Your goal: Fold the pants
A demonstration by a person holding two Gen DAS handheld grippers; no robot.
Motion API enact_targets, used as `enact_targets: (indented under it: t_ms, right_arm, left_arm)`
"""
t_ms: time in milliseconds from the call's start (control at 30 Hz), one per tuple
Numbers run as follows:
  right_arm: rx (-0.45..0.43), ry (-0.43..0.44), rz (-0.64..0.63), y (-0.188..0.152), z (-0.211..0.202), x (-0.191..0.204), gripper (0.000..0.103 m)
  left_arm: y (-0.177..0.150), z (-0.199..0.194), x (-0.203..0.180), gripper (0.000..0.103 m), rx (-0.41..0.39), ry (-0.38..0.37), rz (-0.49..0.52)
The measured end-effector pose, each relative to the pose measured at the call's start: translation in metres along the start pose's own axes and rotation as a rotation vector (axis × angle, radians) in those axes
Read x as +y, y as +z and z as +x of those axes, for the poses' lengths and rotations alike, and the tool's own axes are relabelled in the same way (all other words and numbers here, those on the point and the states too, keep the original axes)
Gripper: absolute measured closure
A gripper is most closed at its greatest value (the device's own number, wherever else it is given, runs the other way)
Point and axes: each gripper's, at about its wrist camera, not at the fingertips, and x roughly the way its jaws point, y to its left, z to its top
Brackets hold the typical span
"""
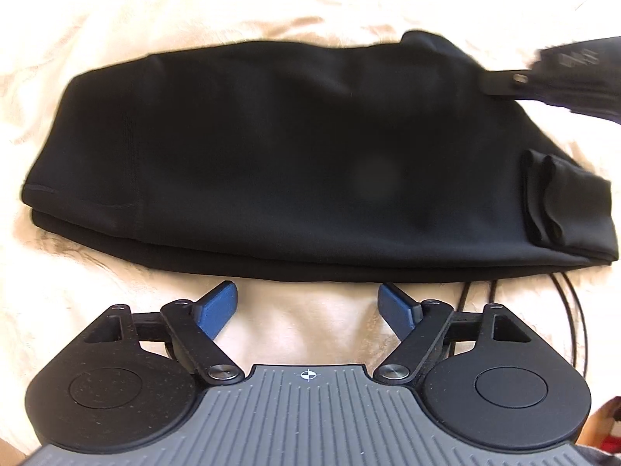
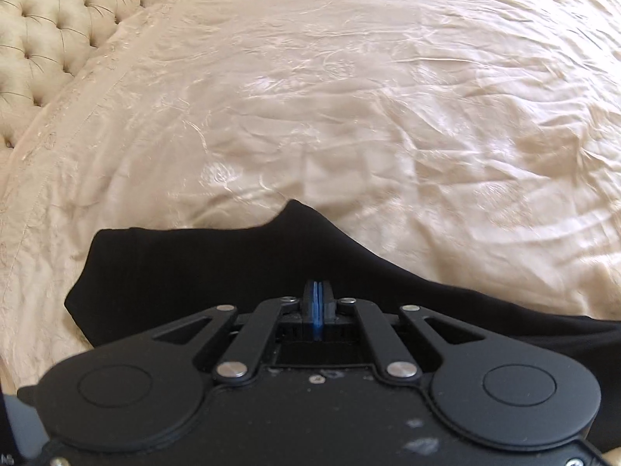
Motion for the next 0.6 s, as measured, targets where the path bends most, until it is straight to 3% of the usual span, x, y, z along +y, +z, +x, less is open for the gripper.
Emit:
enact_targets:
  t_ms: [167, 433, 600]
  right_arm:
    - [0.049, -0.019, 0.006, 0.020, 0.042, 0.015, 0.101]
    - [0.124, -0.087, 0.051, 0.039, 0.093, 0.013, 0.102]
    - [0.124, -0.086, 0.076, 0.039, 0.093, 0.011, 0.102]
  left_arm:
    - [-0.001, -0.023, 0.015, 0.026, -0.084, 0.061, 0.041]
    - [0.004, -0.032, 0.043, 0.026, -0.082, 0.105, -0.001]
    - [0.004, -0.041, 0.058, 0.026, -0.104, 0.114, -0.038]
